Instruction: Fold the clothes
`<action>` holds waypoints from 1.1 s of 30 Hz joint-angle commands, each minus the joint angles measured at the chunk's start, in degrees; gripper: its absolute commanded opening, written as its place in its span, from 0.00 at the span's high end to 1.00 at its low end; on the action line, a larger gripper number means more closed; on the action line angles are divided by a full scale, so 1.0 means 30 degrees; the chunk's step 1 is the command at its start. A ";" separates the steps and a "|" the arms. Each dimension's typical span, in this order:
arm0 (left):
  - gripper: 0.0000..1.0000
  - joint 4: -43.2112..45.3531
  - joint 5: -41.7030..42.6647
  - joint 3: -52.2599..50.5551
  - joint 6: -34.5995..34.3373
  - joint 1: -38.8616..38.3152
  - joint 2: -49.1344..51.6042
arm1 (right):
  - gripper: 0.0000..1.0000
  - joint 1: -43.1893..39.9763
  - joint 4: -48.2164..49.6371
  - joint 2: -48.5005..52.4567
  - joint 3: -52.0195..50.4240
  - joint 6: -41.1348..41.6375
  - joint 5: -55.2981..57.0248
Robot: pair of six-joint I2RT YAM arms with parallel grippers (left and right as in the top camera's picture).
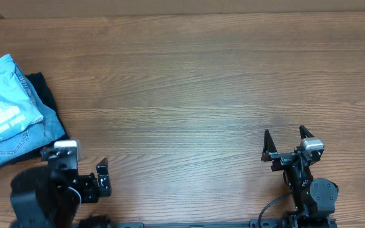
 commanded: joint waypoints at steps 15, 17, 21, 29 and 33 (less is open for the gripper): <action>0.00 2.3438 0.0532 -1.6881 0.0117 -0.0765 -0.9894 | 0.00 0.0109 0.0138 -0.0153 -0.0015 -0.0117 -0.0022; 0.00 2.6053 0.0379 -1.8170 0.0117 -0.0758 -0.9894 | 0.00 0.0109 0.0138 -0.0153 -0.0015 -0.0117 -0.0029; 0.00 2.6993 -0.0007 -1.9518 -0.0619 -0.0787 -0.9894 | 0.00 0.0109 0.0138 -0.0153 -0.0015 -0.0117 -0.0022; 0.00 2.2265 0.0255 -1.9518 -0.2645 -0.1173 -0.9901 | 0.00 0.0109 0.0138 -0.0153 -0.0015 -0.0117 -0.0029; 0.00 2.2287 0.0182 -1.9518 -0.2761 -0.1501 -0.9901 | 0.00 0.0109 0.0138 -0.0153 -0.0015 -0.0117 -0.0029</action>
